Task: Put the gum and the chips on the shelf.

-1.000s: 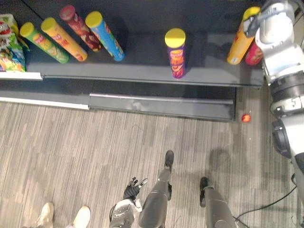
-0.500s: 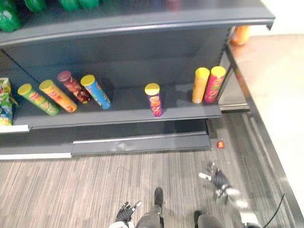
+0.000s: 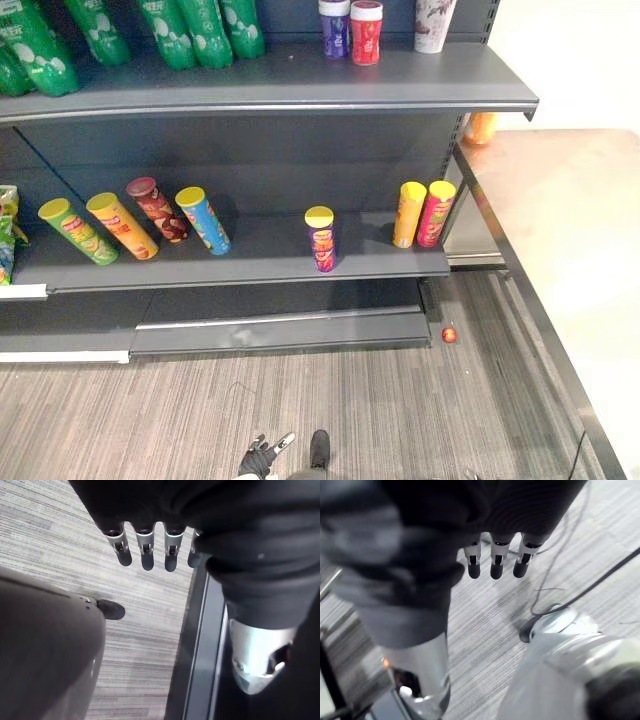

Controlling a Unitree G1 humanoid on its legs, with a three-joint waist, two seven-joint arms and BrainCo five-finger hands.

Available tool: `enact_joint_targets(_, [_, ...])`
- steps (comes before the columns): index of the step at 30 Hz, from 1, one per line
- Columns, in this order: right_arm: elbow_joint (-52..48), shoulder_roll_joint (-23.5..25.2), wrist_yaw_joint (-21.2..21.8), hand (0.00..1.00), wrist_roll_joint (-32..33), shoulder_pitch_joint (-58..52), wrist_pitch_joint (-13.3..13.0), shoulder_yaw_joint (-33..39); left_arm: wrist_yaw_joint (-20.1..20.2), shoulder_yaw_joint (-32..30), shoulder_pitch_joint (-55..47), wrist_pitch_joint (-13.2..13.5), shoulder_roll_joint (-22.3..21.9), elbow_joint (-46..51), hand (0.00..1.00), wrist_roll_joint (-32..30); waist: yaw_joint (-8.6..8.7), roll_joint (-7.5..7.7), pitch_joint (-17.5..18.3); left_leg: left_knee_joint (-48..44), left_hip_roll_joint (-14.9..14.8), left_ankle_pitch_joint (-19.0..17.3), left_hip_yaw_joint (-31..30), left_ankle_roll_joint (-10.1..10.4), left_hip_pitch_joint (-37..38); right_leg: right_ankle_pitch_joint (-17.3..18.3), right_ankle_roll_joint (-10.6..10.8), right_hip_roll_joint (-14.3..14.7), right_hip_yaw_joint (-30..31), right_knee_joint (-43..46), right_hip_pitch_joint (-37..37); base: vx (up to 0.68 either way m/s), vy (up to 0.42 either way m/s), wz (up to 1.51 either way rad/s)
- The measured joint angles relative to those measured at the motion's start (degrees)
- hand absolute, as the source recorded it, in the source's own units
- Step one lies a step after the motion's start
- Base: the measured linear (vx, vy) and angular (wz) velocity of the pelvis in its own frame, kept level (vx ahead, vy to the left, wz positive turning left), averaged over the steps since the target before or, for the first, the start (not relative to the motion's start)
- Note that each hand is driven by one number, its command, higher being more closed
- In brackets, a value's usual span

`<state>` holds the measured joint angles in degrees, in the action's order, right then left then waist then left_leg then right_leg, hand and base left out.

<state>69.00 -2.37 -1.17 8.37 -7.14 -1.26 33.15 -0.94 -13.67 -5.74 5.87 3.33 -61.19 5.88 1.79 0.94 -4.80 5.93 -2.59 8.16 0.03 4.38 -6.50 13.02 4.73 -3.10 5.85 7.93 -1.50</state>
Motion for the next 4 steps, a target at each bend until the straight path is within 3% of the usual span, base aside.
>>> enact_joint_targets(4, [-0.69, 2.96, -0.24, 0.0, 3.05, -2.03, 0.96, 4.73, 0.08, -2.6, 0.03, -0.22, -0.73, -0.37, 0.0, 0.02, 0.15, 0.46, -0.26, 0.0, -0.04, -1.03, 1.88, 0.11, 1.61, -0.16, -0.24, -0.27, 1.53, -0.29, -0.92, 0.07, -0.009, -0.18])
